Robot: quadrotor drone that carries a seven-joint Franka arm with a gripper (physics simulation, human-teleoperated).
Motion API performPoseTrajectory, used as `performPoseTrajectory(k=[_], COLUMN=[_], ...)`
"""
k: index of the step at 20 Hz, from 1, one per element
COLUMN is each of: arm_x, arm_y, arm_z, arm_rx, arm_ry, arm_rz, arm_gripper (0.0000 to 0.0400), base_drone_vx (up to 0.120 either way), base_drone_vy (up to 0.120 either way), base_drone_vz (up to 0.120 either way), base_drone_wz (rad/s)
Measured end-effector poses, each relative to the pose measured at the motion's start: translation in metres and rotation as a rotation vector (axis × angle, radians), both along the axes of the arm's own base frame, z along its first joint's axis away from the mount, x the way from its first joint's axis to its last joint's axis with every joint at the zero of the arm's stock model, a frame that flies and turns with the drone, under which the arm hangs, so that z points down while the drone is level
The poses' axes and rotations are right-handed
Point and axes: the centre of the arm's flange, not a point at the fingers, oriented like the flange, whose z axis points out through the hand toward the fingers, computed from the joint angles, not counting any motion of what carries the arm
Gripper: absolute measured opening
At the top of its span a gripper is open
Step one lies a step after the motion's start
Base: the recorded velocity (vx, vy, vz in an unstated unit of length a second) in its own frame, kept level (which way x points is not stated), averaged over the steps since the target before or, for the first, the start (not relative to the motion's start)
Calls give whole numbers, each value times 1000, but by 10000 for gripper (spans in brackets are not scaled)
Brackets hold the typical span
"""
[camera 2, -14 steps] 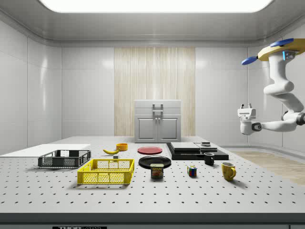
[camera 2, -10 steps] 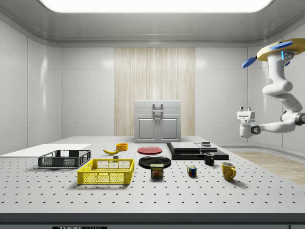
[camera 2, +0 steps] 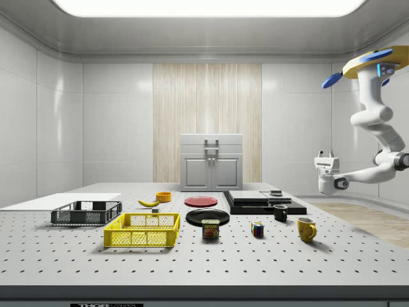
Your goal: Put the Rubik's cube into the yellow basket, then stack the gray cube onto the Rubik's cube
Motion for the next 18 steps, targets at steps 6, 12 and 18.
performPoseTrajectory(k=[6, 12, 18], arm_x=[1, 0, 0], arm_y=[0, 0, 0], arm_z=[9, 12, 12], arm_rx=[0, 0, -1], arm_ry=[-5, -9, -14], arm_rz=[0, 0, 0], arm_gripper=[400, 400, 400], base_drone_vx=[120, 120, 120], base_drone_vy=[120, 120, 120], base_drone_vz=[0, 0, 0], base_drone_wz=[0, 0, 0])
